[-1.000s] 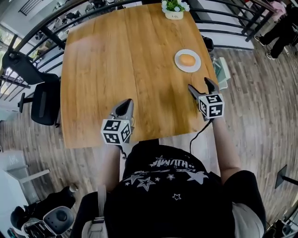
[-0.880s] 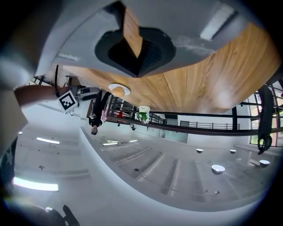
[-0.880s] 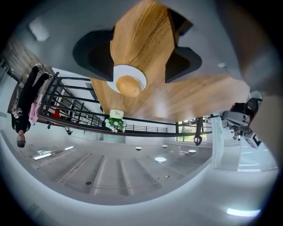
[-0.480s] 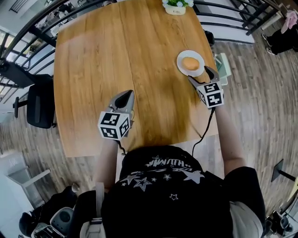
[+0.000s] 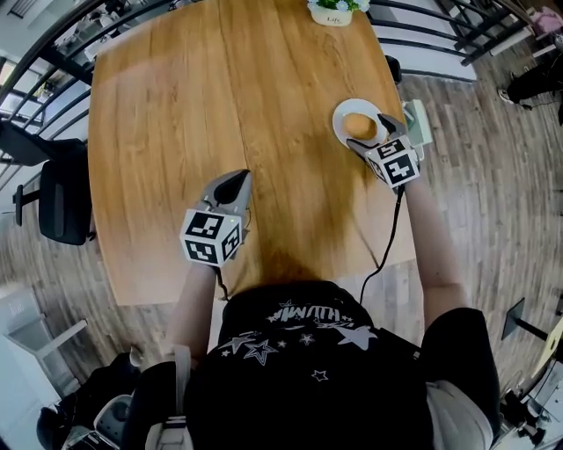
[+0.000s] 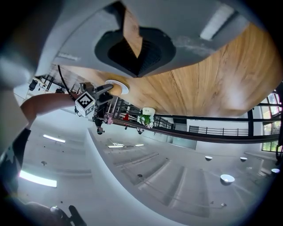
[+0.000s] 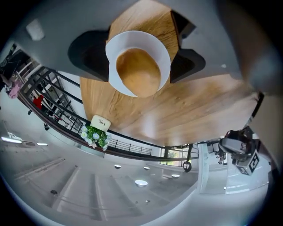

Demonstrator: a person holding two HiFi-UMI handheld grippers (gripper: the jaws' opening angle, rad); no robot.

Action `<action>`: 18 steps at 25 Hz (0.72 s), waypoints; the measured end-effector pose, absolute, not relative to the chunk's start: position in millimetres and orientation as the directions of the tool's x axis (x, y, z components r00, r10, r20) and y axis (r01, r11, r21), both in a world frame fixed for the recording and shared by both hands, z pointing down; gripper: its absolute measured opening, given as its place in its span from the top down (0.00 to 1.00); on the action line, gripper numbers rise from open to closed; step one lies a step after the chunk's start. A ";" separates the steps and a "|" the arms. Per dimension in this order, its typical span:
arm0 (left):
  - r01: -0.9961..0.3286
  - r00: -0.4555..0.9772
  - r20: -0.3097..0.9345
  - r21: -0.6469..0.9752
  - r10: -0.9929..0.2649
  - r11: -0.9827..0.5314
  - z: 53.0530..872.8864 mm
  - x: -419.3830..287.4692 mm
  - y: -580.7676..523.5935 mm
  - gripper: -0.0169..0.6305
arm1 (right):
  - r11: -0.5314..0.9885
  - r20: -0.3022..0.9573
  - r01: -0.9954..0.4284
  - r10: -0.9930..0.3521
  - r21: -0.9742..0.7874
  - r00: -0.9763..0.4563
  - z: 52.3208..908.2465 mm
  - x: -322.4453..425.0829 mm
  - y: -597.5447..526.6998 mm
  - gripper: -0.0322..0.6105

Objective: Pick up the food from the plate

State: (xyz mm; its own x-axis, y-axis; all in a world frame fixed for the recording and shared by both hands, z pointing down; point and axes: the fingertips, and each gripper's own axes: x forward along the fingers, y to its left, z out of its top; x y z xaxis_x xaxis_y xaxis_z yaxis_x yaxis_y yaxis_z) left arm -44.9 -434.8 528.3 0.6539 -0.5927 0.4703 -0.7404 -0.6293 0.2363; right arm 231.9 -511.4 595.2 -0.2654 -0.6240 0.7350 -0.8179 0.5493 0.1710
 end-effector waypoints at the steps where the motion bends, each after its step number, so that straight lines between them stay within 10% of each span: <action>1: -0.739 0.656 0.471 0.239 -0.590 -0.630 529.5 -45.4 -435.4 0.97 | 0.564 0.748 -0.808 -0.608 0.171 -0.266 598.7 232.2 -513.7 0.28; 18: -0.751 0.648 0.474 0.263 -0.596 -0.606 541.8 -58.3 -431.0 0.97 | 0.638 0.822 -0.749 -0.515 0.179 -0.242 616.1 235.2 -517.9 0.38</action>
State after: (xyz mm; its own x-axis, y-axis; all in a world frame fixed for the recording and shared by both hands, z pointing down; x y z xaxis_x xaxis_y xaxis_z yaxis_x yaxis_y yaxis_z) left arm -58.3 -431.0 541.8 0.6477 -0.5963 0.4742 -0.7506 -0.6061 0.2632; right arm 235.2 -517.9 616.1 -0.2422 -0.5154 0.8220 -0.7488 0.6380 0.1794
